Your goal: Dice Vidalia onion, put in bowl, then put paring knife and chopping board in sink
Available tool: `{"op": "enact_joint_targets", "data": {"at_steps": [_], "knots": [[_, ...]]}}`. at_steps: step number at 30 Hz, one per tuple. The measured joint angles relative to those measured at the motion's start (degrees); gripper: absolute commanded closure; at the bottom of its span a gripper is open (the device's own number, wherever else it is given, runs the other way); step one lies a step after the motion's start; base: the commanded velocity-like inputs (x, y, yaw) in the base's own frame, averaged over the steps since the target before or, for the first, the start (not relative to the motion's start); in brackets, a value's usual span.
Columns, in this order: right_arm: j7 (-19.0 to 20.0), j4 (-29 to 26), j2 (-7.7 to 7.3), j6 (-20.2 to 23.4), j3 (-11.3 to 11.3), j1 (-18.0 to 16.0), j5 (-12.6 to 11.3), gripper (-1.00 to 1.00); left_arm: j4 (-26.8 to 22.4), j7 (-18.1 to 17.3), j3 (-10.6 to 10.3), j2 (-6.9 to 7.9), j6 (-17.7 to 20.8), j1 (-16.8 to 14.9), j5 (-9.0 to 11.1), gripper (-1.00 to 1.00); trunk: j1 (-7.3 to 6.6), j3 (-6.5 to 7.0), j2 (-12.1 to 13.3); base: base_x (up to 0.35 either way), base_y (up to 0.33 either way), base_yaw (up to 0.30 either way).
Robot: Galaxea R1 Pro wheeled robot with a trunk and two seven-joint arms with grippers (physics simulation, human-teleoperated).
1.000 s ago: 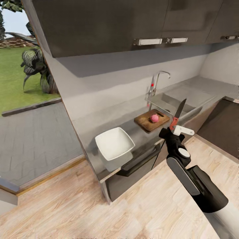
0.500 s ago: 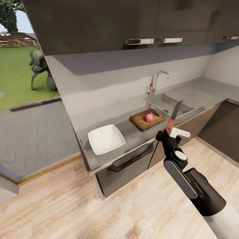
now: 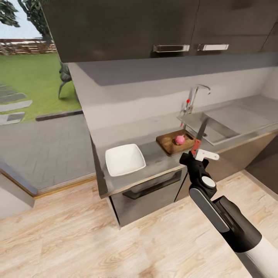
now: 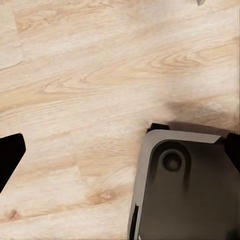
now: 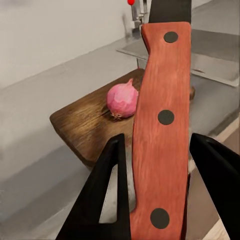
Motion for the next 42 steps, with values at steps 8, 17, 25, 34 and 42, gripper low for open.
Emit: {"op": "enact_joint_targets", "data": {"at_steps": [8, 17, 25, 34, 42], "knots": [[0.0, 0.0, 0.00, 0.1, 0.0, 0.0, 0.0, 1.00, 0.0, 0.1, 0.0, 0.03, 0.0, 0.0, 0.0, -1.00, 0.00, 0.00, 0.0, 0.000, -0.305, 0.286], [-0.1, 0.0, -0.02, 0.2, 0.0, 0.0, 0.0, 1.00, 0.8, 0.1, 0.0, -0.01, 0.0, 0.0, 0.0, -1.00, 0.00, 0.00, 0.0, 0.000, -0.305, 0.286], [-0.1, 0.0, -0.07, 0.2, 0.0, 0.0, 0.0, 1.00, 1.4, 0.1, 0.0, -0.28, 0.0, 0.0, -0.1, -1.00, 0.00, 0.00, 0.0, 0.000, -0.305, 0.286], [-0.1, 0.0, -0.09, 0.2, 0.0, 0.0, 0.0, 1.00, 1.6, 0.1, 0.0, -0.62, 0.0, -0.1, -0.1, -1.00, 0.00, 0.00, 0.0, 0.000, -0.305, 0.075], [-0.1, 0.0, -0.09, 0.2, 0.0, 0.0, 0.0, 1.00, 1.6, 0.1, 0.0, -0.62, 0.0, -0.1, -0.1, -1.00, 0.00, 0.00, 0.0, 0.000, -0.305, 0.002]]}}
